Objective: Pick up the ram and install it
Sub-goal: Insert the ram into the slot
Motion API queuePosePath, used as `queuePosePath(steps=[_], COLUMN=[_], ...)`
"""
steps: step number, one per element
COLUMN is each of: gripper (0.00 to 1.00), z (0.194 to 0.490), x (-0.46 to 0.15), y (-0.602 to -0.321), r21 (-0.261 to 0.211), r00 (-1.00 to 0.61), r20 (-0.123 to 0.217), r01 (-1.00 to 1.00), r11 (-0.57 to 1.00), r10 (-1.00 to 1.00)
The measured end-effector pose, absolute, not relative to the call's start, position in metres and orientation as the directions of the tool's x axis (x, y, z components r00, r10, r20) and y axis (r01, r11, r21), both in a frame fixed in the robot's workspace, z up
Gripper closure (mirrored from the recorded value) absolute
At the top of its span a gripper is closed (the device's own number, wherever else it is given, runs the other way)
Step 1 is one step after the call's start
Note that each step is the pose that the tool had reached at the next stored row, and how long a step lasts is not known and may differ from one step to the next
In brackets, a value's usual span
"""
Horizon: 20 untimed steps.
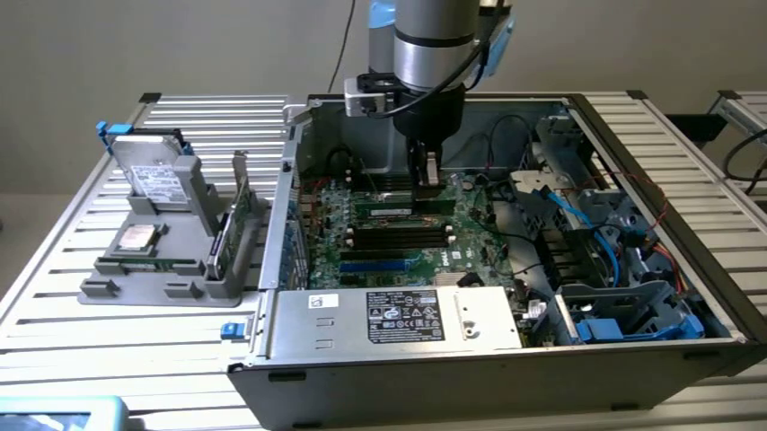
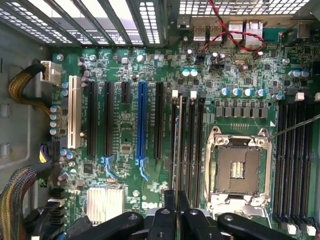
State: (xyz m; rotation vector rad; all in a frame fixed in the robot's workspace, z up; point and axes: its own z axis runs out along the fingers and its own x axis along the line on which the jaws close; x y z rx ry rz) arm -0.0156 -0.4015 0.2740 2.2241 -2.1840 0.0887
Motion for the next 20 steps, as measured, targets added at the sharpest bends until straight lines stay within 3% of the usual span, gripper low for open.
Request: queuePosePath(steps=[20], gripper=[0.87], z=[0.261], x=[-0.016], y=[-0.400], r21=[-0.008], r00=[0.021], r20=[0.057], r01=[-1.000], r11=[-0.022], r10=[-0.998])
